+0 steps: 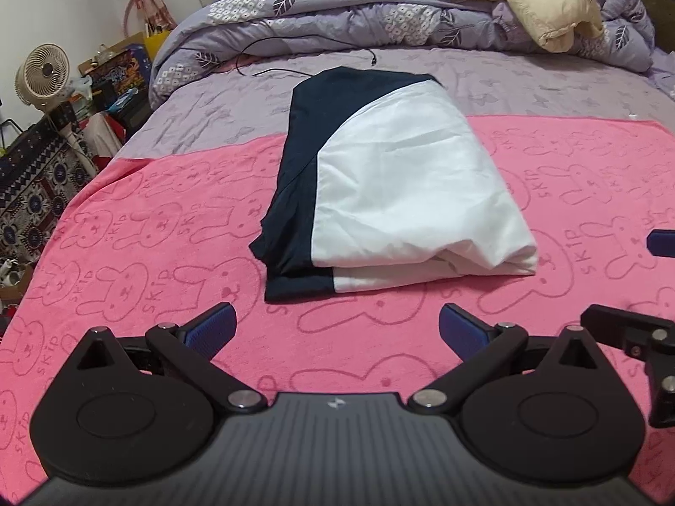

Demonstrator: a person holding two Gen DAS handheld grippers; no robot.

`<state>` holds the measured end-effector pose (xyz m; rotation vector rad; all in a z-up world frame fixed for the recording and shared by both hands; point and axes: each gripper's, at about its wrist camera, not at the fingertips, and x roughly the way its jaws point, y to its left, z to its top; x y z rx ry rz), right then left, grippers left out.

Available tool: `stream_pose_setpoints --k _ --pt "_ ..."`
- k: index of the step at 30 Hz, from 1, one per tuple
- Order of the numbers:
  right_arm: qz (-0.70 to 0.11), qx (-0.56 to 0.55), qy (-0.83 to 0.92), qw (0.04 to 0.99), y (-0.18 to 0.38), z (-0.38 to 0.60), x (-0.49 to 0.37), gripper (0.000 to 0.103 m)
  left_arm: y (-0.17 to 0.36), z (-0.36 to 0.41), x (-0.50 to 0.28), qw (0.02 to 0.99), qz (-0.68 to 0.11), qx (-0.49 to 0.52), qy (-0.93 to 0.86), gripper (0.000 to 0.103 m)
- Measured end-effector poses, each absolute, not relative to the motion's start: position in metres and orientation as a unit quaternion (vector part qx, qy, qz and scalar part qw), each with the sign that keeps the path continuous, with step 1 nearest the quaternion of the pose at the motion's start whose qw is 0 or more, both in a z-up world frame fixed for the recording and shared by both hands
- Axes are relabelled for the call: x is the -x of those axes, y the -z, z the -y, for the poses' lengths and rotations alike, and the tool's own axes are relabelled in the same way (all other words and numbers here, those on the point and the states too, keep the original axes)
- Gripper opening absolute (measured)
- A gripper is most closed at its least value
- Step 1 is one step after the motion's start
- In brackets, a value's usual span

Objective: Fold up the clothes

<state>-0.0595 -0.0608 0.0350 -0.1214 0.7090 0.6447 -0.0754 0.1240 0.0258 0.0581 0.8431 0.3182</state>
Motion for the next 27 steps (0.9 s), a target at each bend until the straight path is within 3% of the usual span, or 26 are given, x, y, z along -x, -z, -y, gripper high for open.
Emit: stream_pose_setpoints --k 27 --pt "-0.343 0.084 -0.318 0.88 -0.038 0.047 0.055 0.103 -0.03 -0.129 0.068 0.9 -0.413 0.002 -0.136 0.103"
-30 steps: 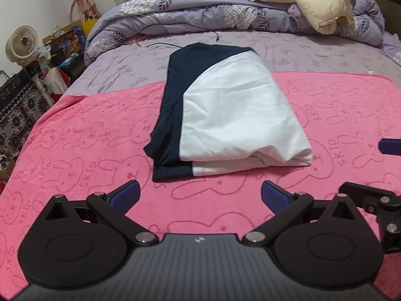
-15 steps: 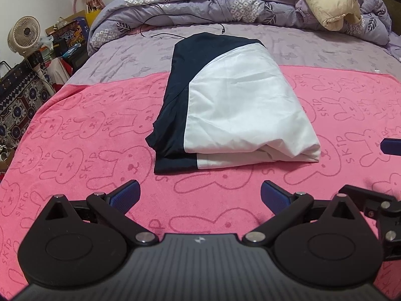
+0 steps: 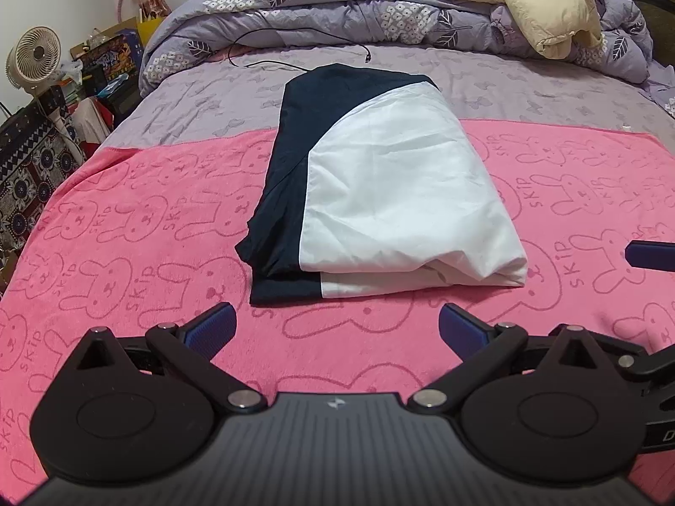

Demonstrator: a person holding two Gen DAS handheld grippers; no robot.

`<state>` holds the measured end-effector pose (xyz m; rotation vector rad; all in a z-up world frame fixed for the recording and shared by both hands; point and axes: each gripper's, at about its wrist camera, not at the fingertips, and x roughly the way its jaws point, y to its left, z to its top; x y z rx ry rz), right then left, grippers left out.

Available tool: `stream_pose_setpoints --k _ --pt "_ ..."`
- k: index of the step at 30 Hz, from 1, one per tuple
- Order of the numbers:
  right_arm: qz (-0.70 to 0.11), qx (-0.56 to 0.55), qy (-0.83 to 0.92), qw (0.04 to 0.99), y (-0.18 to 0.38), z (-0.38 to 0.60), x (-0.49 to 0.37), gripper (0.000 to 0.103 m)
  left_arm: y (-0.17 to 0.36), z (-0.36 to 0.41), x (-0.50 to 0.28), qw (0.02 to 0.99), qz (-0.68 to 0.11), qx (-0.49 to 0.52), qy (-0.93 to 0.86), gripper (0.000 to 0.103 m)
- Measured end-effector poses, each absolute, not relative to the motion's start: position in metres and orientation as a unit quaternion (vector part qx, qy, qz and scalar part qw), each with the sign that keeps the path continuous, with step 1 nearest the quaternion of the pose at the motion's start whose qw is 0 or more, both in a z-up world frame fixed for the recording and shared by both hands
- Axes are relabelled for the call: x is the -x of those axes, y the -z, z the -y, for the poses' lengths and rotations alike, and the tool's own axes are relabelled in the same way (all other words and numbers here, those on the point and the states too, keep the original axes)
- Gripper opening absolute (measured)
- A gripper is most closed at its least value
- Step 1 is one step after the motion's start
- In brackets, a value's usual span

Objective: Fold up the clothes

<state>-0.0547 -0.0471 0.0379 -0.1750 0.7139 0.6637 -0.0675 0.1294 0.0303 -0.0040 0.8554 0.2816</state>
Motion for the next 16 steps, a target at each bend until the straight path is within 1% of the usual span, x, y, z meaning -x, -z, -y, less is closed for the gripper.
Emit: stream_pose_setpoints --k 11,16 --pt "-0.347 0.091 -0.32 0.877 -0.0355 0.047 0.0534 0.103 -0.0315 -0.1357 0.0676 0.903 -0.403 0.024 -0.143 0.103" --pt "-0.347 0.091 -0.32 0.877 -0.0349 0.0472 0.0529 0.103 -0.0339 -0.1357 0.0684 0.907 -0.395 0.016 -0.145 0.103"
